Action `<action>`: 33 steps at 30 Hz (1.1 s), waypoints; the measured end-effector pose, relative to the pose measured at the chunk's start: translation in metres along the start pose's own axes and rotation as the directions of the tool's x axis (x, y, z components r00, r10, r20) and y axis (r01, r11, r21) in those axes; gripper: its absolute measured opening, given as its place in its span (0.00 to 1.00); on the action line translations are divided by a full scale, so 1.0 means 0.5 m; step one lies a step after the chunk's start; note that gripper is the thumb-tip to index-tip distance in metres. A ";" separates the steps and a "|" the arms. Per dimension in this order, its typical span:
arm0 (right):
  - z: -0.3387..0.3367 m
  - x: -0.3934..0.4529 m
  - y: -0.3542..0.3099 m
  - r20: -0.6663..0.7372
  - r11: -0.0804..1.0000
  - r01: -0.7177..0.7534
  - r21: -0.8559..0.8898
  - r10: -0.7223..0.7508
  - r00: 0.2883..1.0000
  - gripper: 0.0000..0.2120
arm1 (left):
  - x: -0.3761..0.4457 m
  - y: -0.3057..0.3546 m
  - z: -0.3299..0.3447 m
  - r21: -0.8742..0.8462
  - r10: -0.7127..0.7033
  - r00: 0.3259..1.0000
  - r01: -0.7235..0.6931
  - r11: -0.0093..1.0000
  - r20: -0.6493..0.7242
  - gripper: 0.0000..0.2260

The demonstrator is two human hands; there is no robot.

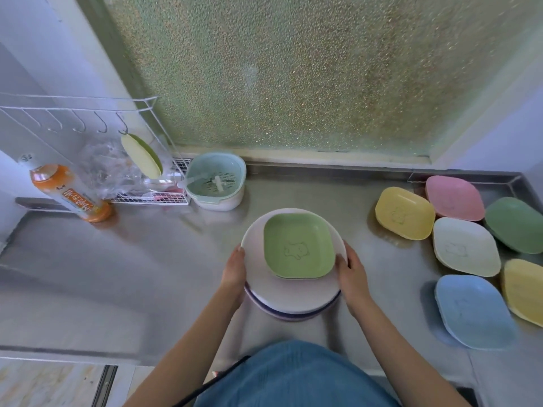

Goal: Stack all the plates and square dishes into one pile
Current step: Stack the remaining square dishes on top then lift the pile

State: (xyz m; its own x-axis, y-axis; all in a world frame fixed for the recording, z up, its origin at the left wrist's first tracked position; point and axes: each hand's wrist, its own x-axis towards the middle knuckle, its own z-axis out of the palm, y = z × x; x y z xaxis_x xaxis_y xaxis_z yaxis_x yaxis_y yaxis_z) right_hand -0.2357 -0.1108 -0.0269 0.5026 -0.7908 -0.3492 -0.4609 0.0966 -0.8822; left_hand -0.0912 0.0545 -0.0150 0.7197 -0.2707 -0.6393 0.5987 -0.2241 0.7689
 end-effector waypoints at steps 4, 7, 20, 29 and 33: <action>-0.079 0.034 0.019 -0.095 1.000 0.008 0.023 -0.005 0.995 0.20 | 0.002 -0.008 0.094 0.106 0.030 0.997 -0.037 0.994 0.071 0.18; -0.133 0.054 0.030 -0.113 1.000 -0.001 -0.007 0.000 0.994 0.20 | 0.002 -0.017 0.160 0.151 0.037 0.997 -0.047 0.987 0.072 0.19; -0.319 0.253 0.055 0.001 0.708 0.052 -0.704 -0.072 0.997 0.19 | -0.018 -0.046 0.260 0.190 0.169 0.982 -0.151 0.970 -0.082 0.17; -0.301 0.259 0.034 -0.072 0.649 0.162 -0.743 -0.318 0.945 0.10 | -0.031 -0.051 0.268 0.269 0.228 0.969 -0.196 0.943 -0.092 0.16; -0.300 0.206 -0.003 -0.126 0.757 0.344 -0.555 -0.486 0.865 0.07 | -0.035 -0.052 0.265 0.321 0.263 0.962 -0.226 0.920 -0.078 0.15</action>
State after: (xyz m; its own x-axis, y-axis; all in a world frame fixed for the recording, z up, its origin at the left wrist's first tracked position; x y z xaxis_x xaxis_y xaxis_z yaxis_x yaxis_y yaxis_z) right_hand -0.2931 -0.2831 -0.0139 0.5663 -0.8072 0.1666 -0.5818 -0.5346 -0.6129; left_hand -0.1660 -0.0590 -0.0238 0.8772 -0.2458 -0.4124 0.2754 -0.4460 0.8516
